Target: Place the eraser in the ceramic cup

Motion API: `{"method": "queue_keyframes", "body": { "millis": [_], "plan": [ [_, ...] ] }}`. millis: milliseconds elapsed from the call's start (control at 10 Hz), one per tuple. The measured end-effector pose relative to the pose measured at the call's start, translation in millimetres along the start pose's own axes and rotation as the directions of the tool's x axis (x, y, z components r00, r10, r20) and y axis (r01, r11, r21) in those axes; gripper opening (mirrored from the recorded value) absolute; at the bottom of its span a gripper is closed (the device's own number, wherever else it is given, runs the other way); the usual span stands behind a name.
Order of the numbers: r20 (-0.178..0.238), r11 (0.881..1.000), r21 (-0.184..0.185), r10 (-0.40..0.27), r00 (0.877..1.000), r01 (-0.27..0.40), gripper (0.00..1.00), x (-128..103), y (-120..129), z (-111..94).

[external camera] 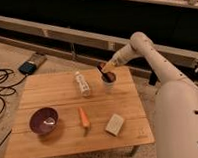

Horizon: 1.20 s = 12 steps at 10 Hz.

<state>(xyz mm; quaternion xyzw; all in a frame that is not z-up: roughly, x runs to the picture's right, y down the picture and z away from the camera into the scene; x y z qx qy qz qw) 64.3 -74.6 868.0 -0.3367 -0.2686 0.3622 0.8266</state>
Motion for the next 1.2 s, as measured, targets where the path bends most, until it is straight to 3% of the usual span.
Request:
{"method": "queue_keyframes", "body": {
  "millis": [1200],
  "plan": [
    [0.007, 1.0, 0.011, 0.009, 1.0, -0.009, 0.69, 3.6, -3.7, -2.7]
  ]
}}
